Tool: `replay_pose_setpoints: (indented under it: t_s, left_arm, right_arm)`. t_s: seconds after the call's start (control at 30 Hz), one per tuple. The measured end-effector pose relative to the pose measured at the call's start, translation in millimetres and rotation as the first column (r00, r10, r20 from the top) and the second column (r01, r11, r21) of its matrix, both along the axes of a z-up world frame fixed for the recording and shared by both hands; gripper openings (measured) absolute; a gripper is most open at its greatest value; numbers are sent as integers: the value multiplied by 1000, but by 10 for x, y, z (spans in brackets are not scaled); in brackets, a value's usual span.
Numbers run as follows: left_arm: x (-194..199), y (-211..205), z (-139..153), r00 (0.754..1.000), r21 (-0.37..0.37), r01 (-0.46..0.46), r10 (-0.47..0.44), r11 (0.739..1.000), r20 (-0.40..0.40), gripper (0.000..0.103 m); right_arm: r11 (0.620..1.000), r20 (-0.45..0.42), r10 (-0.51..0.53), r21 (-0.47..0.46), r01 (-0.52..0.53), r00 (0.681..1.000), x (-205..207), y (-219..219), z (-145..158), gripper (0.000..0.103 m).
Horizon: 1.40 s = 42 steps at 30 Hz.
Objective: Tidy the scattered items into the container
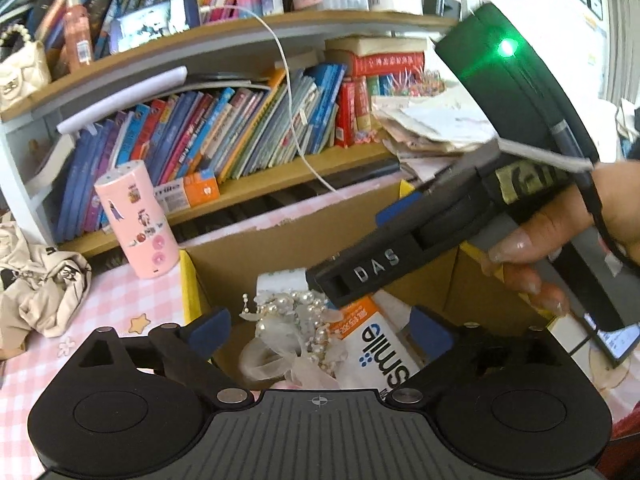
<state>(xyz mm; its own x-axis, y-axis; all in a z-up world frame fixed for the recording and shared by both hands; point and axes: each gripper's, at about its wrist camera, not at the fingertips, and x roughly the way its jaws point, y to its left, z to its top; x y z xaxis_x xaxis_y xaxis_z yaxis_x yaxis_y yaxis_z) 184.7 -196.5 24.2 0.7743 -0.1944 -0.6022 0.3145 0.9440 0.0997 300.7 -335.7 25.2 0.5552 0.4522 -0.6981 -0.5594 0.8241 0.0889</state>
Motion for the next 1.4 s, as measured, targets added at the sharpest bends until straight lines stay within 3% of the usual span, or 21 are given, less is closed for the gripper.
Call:
replay_pose_setpoints:
  t_s: [0.37, 0.43, 0.53, 0.73, 1.17, 1.4]
  left_arm:
    - [-402, 92, 42, 999, -83, -32, 35, 996, 25, 100]
    - [-496, 117, 48, 997, -103, -33, 40, 994, 65, 100]
    - [-605, 122, 47, 993, -100, -26, 37, 995, 112, 100]
    - [-803, 146, 96, 992, -82, 8, 2, 997, 126, 100]
    - [-1203, 535, 73, 998, -121, -15, 22, 993, 63, 100]
    - [-1383, 712, -45, 998, -97, -58, 60, 994, 15, 100]
  right_arm:
    - [997, 45, -57, 46, 55, 997, -427, -194, 124, 92]
    - [997, 54, -68, 51, 66, 996, -535, -227, 146, 92]
    - [994, 72, -94, 53, 90, 993, -677, -263, 171, 93]
    - [983, 114, -180, 63, 174, 977, -999, -335, 220, 97]
    - [958, 213, -285, 26, 287, 934, -1819, -107, 253, 101]
    - [919, 187, -386, -3, 393, 903, -2264, 42, 50, 103]
